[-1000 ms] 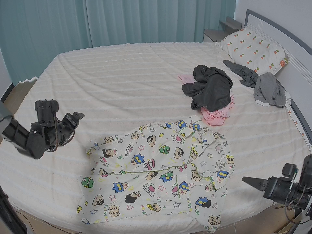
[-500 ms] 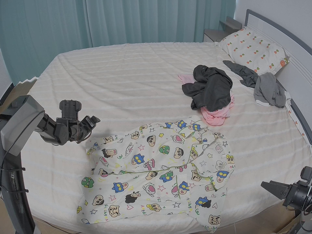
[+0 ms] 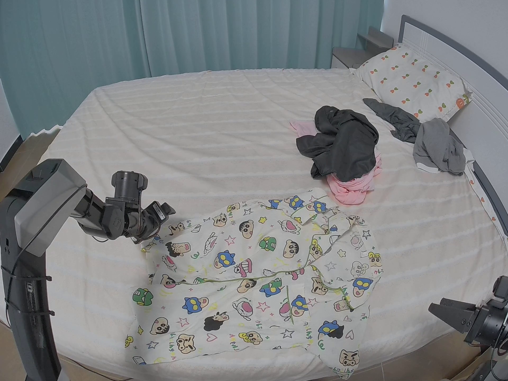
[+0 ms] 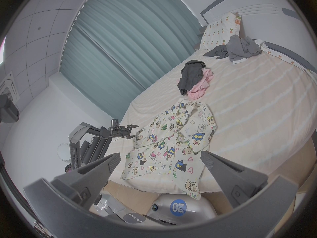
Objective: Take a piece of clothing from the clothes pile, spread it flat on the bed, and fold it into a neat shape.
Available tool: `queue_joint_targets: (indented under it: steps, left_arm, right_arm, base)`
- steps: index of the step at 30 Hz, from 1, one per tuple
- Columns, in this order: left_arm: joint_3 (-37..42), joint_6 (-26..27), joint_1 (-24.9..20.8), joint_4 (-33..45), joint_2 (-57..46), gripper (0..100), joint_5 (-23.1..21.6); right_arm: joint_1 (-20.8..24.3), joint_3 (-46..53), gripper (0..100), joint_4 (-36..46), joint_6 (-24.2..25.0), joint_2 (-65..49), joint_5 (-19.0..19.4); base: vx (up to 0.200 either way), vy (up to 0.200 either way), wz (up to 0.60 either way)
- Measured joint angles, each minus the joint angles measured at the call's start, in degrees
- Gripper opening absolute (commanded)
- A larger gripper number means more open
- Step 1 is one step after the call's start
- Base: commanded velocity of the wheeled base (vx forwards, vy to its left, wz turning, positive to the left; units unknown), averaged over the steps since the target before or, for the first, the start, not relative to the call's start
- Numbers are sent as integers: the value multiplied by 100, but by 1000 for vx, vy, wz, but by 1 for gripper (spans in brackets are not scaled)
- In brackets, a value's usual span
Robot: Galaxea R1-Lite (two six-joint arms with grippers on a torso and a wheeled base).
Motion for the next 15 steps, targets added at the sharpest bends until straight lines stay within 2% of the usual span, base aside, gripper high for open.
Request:
queue_joint_targets:
  steps: [8,15]
  left_arm:
    - [-151,18,46,1115,-94,100,-4]
    - [-717,-12,110,1972,-148,100,73]
  right_arm:
    - [11,0,100,156,-126,-28,11]
    - [20,0,100,195,-167,-78,13]
  base:
    - [0,0,0]
    - [0,0,0]
